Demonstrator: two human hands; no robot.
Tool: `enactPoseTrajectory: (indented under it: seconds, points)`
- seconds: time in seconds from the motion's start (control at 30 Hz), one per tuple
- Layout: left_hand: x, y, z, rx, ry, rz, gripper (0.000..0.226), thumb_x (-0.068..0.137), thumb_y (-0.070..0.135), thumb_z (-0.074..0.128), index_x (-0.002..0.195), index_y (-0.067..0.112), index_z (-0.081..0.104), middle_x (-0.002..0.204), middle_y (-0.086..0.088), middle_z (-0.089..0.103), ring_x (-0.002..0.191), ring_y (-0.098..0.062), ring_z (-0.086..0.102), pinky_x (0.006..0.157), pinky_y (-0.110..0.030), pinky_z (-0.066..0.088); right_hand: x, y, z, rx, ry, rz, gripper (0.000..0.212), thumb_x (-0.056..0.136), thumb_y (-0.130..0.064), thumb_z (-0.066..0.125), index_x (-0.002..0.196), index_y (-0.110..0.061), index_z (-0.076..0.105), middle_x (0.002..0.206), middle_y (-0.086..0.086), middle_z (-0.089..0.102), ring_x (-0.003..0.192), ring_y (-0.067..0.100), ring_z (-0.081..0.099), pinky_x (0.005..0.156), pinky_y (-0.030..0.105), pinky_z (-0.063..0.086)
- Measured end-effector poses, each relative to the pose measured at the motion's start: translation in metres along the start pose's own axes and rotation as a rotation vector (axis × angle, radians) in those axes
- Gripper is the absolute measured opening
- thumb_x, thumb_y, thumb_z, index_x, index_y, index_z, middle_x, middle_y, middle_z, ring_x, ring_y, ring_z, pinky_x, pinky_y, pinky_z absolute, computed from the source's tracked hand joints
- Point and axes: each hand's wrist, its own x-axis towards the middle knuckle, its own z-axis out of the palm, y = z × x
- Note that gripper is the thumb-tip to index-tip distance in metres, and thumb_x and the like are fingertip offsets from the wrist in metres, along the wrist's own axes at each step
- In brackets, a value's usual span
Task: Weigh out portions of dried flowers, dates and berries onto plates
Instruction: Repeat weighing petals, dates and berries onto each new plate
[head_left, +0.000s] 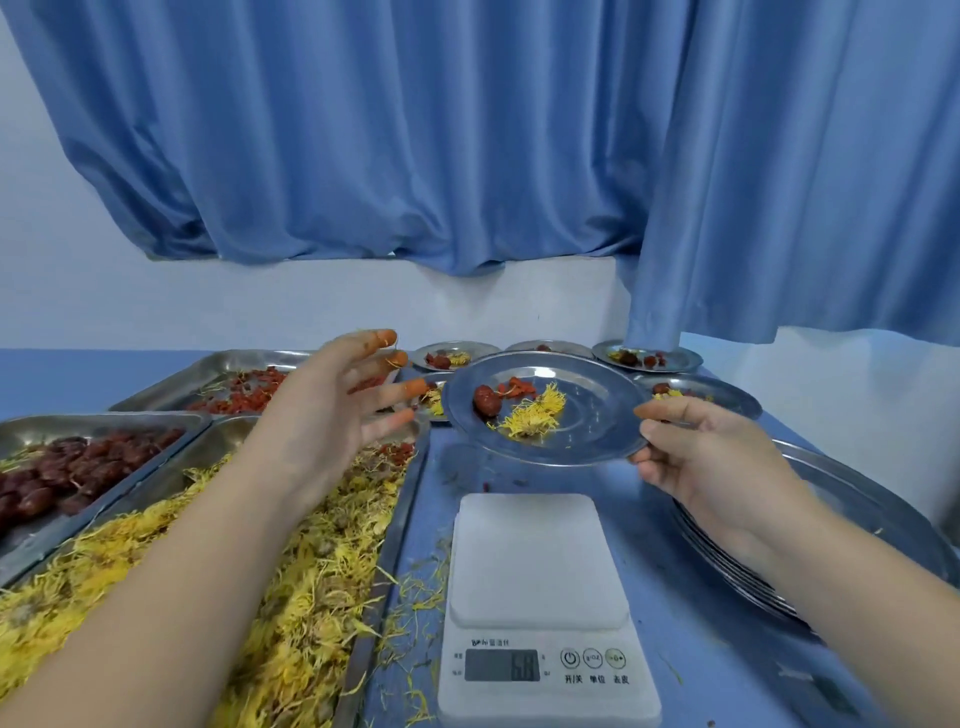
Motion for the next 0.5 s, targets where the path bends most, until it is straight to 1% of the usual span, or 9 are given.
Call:
enactPoseTrajectory:
  seconds: [0.1,0.2,0.33,0.4,0.5]
  points:
    - [0.007,0.005,-0.010,-0.078,0.017,-0.003,0.024,0.097,0.028,0.050,0.111,0.016,0.064,0.126,-0.016,0.062,0.102,-0.033,0.069,0.090,-0.044,0.053,0.030,-0.015,0.014,0.049,0.027,-0.026,0.015,0.092,0.006,0.051,0.090,-0.006,0.059,0.067,0.011,0.058,0.050,0.014,0.057,0.046,0.018,0.049]
    - [0.014,0.007,-0.021,-0.110,0.023,-0.017,0.023,0.097,0.027,0.049,0.108,0.015,0.064,0.123,-0.017,0.065,0.102,-0.034,0.070,0.083,-0.041,0.055,0.063,-0.023,0.029,0.040,0.068,-0.021,0.015,0.093,0.006,0.049,0.088,-0.006,0.058,0.070,0.012,0.056,0.050,0.014,0.057,0.047,0.017,0.051]
    - [0.023,0.015,-0.040,-0.110,-0.013,-0.070,0.023,0.097,0.028,0.047,0.109,0.017,0.064,0.121,-0.016,0.067,0.103,-0.035,0.069,0.083,-0.043,0.052,0.106,-0.021,0.055,-0.003,0.125,-0.008,0.020,0.093,0.007,0.045,0.082,-0.006,0.055,0.073,0.013,0.054,0.053,0.019,0.054,0.044,0.018,0.051]
    - [0.028,0.021,-0.050,-0.123,-0.021,-0.064,0.023,0.096,0.027,0.048,0.110,0.016,0.063,0.117,-0.015,0.070,0.102,-0.035,0.069,0.080,-0.043,0.055,0.128,-0.013,0.067,-0.021,0.147,0.007,0.022,0.092,0.010,0.044,0.080,-0.005,0.055,0.075,0.014,0.052,0.052,0.020,0.053,0.043,0.018,0.052]
    - [0.032,0.023,-0.061,-0.155,0.002,-0.062,0.024,0.095,0.027,0.049,0.111,0.016,0.063,0.110,-0.013,0.073,0.100,-0.034,0.070,0.073,-0.039,0.061,0.161,0.005,0.085,-0.034,0.180,0.062,0.017,0.093,0.010,0.043,0.090,-0.001,0.056,0.076,0.014,0.054,0.053,0.020,0.055,0.042,0.018,0.052]
